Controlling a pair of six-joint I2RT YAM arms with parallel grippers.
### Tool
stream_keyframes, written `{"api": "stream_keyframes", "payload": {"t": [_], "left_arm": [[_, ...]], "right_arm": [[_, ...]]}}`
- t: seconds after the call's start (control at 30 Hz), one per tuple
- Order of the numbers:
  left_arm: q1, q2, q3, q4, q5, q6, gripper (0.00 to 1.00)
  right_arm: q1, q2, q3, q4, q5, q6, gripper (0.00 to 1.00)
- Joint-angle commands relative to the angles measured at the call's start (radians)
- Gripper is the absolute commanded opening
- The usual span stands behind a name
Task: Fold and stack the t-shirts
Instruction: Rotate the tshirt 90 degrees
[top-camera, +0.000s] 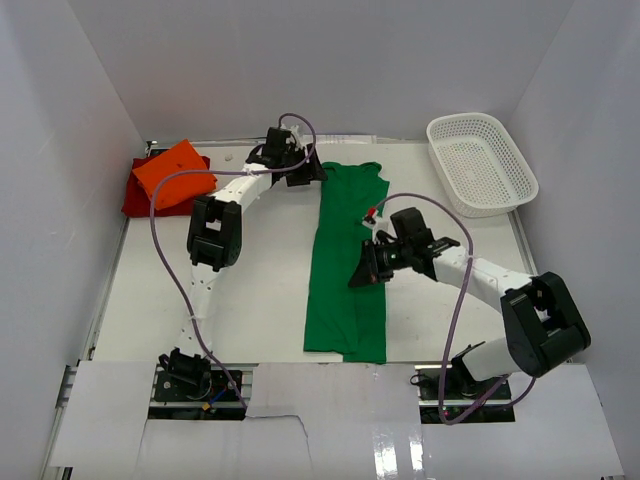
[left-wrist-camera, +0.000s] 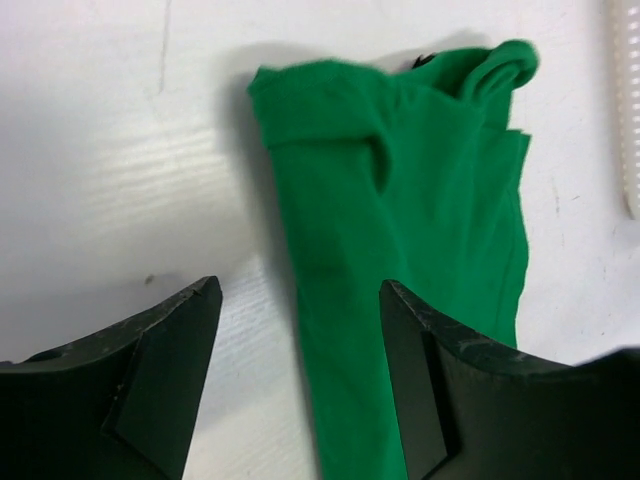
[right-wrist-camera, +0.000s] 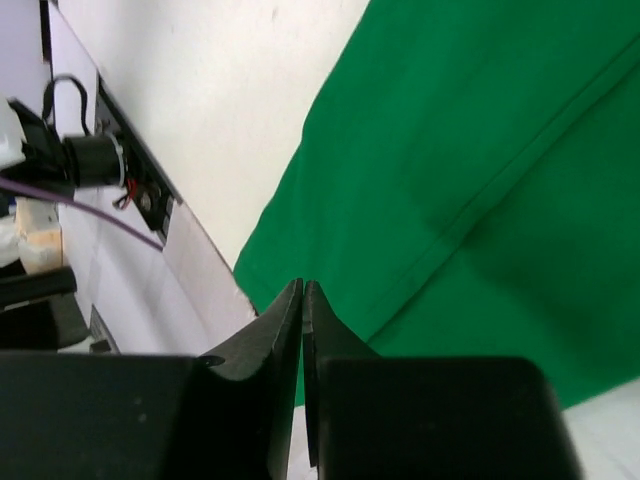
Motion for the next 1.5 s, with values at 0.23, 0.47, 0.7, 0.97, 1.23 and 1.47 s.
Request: {"api": "stream_keyframes", "payload": {"t": [0.23, 0.47, 0.7, 0.97, 1.23, 1.47], "left_arm": [[0.030, 0.083, 0.087, 0.249, 0.151, -0.079, 0.72], [0.033, 0.183, 0.157, 0.272, 0.176, -0.117, 0.69], [0.038, 0.213, 0.139, 0.390, 0.119, -0.146, 0.53], [0.039, 0.278, 0.191, 0.496, 0.098, -0.220, 0.26], [0.049, 0.286, 0.214, 0.573, 0.029, -0.241, 0.41], [0.082, 0.282, 0.255, 0.619, 0.009, -0.272, 0.44]], "right_arm": [[0.198, -0.020, -0.154, 0.145, 0.036, 0.134, 0.08], [0.282, 0.041, -0.215, 0.260, 0.051, 0.216, 0.08], [0.399, 0.104, -0.249, 0.264, 0.099, 0.288, 0.08], [0.488, 0.098, -0.312, 0.315, 0.122, 0.391, 0.08], [0.603, 0.116, -0.320, 0.300, 0.149, 0.476, 0.08], [0.644, 0.022, -0.283, 0.284, 0.172, 0.492, 0.09]]}}
